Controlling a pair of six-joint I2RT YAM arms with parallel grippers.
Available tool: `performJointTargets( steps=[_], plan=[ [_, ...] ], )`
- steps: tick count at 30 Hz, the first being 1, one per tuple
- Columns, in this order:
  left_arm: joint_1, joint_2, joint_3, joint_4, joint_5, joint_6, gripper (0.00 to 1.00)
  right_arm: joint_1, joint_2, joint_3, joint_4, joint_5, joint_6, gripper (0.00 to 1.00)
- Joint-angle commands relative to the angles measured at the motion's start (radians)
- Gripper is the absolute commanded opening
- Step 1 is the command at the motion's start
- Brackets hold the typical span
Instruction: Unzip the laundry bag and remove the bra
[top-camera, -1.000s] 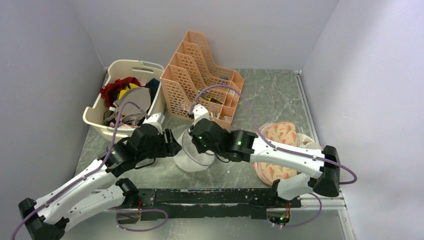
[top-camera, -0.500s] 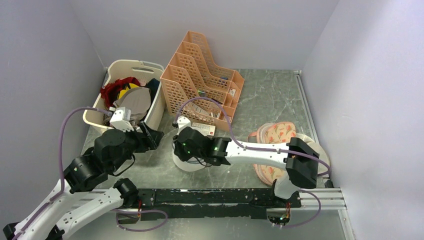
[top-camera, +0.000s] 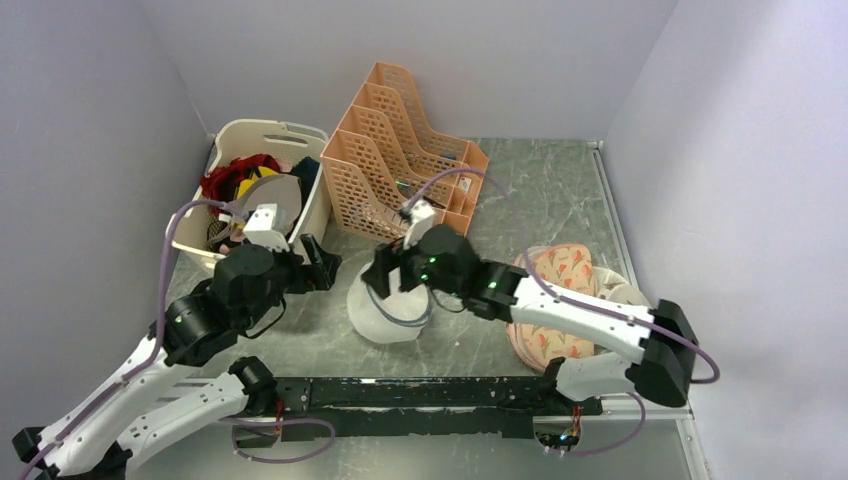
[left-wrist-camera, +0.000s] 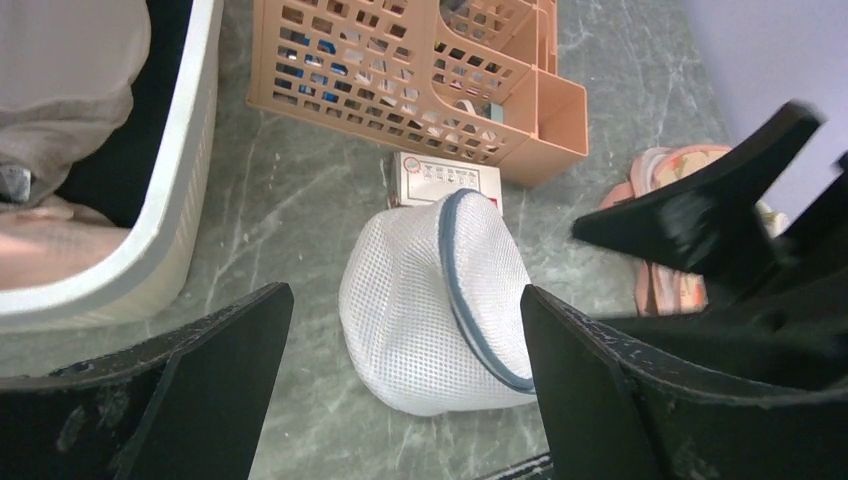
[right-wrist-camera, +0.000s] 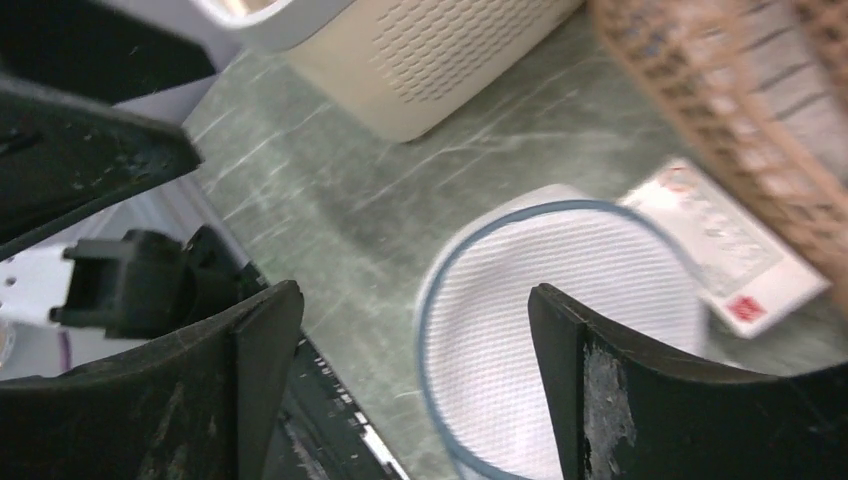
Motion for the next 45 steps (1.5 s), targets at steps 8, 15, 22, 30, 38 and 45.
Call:
performJointTargets(
  steps=[8, 15, 22, 30, 38, 45],
  plan=[
    [0.023, 0.19, 0.092, 0.252, -0.051, 0.212, 0.94, -0.398, -0.383, -0.105, -0.209, 0.045, -0.148, 0.96],
    [0.043, 0.277, 0.187, 0.252, 0.085, 0.224, 0.94, -0.447, -0.455, -0.079, -0.295, 0.015, -0.169, 0.97],
    [0.043, 0.244, 0.244, 0.27, 0.158, 0.245, 0.94, -0.447, -0.464, -0.172, -0.123, -0.204, -0.075, 0.98],
    [0.043, 0.215, 0.251, 0.237, 0.168, 0.237, 0.94, -0.323, -0.142, -0.339, 0.337, -0.489, 0.127, 0.73],
    [0.043, 0.163, 0.235, 0.19, 0.151, 0.224, 0.94, -0.13, 0.261, -0.182, 0.399, -0.346, 0.154, 0.59],
    [0.043, 0.14, 0.229, 0.16, 0.145, 0.219, 0.94, -0.123, 0.454, -0.119, 0.407, -0.358, 0.157, 0.59]
  ],
)
